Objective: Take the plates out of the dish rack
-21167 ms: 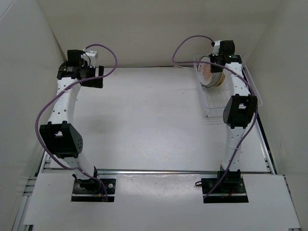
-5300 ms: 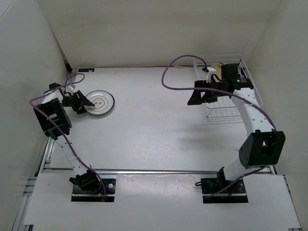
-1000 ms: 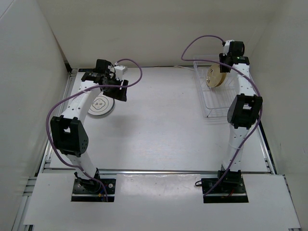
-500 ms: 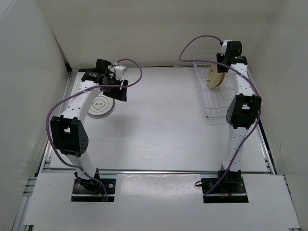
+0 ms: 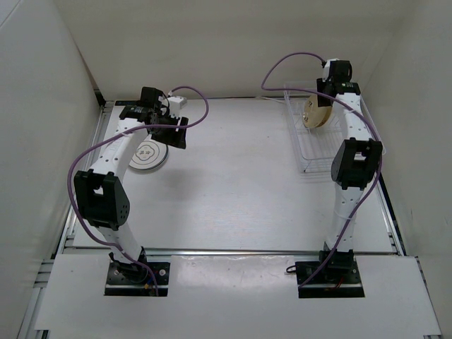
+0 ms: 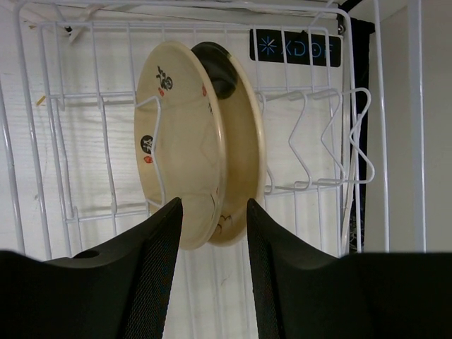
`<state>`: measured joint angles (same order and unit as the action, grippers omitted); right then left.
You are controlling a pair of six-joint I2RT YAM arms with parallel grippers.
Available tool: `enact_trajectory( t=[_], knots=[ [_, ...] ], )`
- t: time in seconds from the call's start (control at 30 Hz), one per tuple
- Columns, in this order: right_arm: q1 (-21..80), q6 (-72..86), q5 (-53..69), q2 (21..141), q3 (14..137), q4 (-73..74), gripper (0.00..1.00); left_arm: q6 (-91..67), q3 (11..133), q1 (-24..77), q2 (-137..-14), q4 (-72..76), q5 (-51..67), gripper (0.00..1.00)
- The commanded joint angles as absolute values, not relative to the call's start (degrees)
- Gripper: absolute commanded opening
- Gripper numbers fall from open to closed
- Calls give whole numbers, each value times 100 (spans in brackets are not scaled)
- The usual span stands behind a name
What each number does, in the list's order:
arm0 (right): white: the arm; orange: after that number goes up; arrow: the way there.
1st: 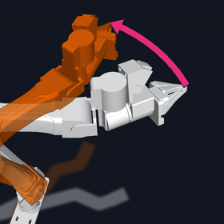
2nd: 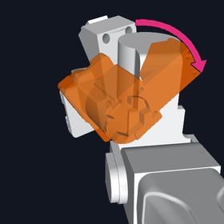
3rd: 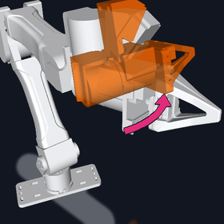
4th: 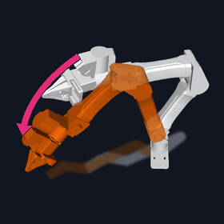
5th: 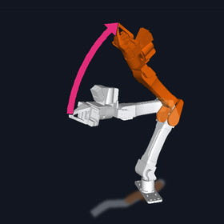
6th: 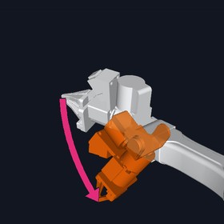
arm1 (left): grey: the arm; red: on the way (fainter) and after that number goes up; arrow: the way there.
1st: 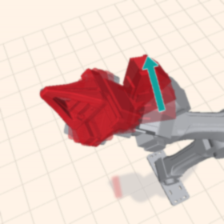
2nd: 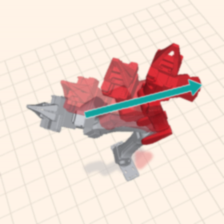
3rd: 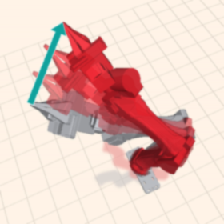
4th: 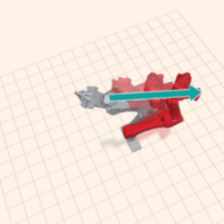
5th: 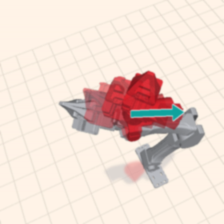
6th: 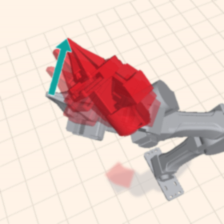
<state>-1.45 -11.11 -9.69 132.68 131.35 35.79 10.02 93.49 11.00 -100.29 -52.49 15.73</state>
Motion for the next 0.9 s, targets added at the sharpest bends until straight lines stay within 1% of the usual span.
enact_trajectory(
  t=[0.0, 0.37, 0.87],
  knots=[
    [-149, -1002, -1239, 12876, 13096, 3288, 46, 976, 9396, 1090, -9853, -5238, 1714, 76],
    [-149, -1002, -993, 12937, 13148, 3340, 45, 1028, 9238, 1090, -9747, -5238, 1661, 76],
    [-149, -1055, -870, 13676, 13596, 3340, 45, 1081, 9185, 1090, -9800, -5238, 1503, 77]
  ],
)
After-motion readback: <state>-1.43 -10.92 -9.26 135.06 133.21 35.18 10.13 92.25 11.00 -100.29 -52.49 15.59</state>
